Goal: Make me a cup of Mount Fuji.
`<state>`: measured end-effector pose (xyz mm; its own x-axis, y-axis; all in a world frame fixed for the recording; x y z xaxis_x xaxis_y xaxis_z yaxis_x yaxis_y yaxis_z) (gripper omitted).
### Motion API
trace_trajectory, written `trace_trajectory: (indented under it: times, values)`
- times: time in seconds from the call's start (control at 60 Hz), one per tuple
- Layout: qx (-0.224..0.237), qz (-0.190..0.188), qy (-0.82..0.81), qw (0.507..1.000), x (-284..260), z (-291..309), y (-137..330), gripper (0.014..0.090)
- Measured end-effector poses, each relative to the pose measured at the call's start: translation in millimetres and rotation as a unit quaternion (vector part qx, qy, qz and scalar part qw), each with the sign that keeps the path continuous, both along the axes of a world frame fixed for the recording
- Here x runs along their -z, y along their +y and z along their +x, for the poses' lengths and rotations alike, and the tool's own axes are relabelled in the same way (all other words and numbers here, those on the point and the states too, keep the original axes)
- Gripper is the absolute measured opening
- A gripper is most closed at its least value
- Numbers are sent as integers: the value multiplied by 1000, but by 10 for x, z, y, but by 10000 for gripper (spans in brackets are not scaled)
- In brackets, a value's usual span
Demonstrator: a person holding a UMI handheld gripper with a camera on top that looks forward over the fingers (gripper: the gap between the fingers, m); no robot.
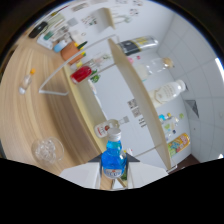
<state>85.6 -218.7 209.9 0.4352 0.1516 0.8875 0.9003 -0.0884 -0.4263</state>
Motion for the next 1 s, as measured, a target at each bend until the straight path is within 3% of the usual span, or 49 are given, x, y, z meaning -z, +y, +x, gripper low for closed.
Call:
trace_trajectory:
  times: [0.117,0.267,0.483,0.667,1.0]
  values:
    - [-9,31,193,981,-364,127,-129,365]
    - [46,24,364,930,-268,691,-218,363]
    - [123,-58,479,867,764,1409,-155,360]
    - [146,-126,480,856,1481,1687,-75,361]
    - [170,-185,476,843,1902,1808,-22,363]
